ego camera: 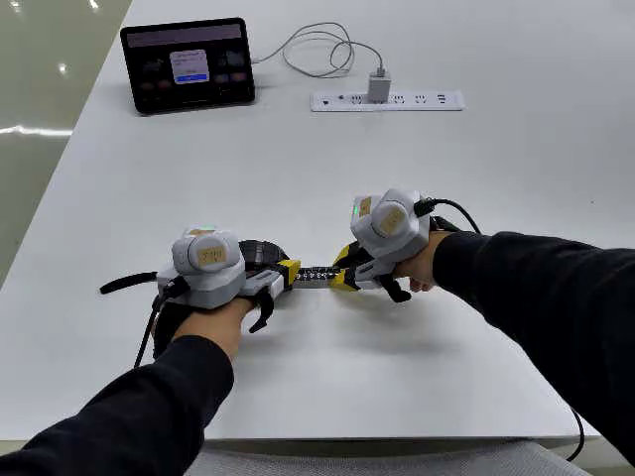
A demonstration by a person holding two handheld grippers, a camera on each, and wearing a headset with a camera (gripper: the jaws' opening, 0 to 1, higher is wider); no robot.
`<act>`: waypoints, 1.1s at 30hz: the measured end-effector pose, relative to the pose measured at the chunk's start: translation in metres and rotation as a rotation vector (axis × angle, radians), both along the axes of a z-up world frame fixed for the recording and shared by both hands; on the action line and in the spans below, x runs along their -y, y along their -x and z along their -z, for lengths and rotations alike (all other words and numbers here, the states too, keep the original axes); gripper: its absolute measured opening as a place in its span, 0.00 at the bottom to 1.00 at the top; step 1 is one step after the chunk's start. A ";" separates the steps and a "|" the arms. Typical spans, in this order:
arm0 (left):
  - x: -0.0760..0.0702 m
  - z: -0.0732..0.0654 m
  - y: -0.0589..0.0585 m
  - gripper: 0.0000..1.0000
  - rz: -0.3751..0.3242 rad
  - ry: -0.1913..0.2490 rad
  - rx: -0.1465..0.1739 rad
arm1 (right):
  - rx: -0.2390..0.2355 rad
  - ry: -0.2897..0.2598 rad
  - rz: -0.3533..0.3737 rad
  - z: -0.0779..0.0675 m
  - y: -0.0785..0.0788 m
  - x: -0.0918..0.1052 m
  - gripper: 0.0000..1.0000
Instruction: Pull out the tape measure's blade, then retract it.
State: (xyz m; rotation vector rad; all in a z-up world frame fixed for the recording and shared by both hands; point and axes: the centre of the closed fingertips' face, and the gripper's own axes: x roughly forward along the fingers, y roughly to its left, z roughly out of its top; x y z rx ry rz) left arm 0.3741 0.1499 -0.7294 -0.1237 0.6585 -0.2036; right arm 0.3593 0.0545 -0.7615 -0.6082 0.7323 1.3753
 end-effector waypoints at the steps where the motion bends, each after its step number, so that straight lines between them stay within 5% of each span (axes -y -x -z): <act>1: 0.000 0.000 0.000 0.60 -0.001 0.000 0.000 | 0.000 -0.001 0.001 0.000 0.000 0.000 0.11; 33: -0.001 -0.002 0.000 0.60 -0.006 0.010 -0.001 | -0.009 -0.019 -0.001 0.000 0.002 -0.018 0.11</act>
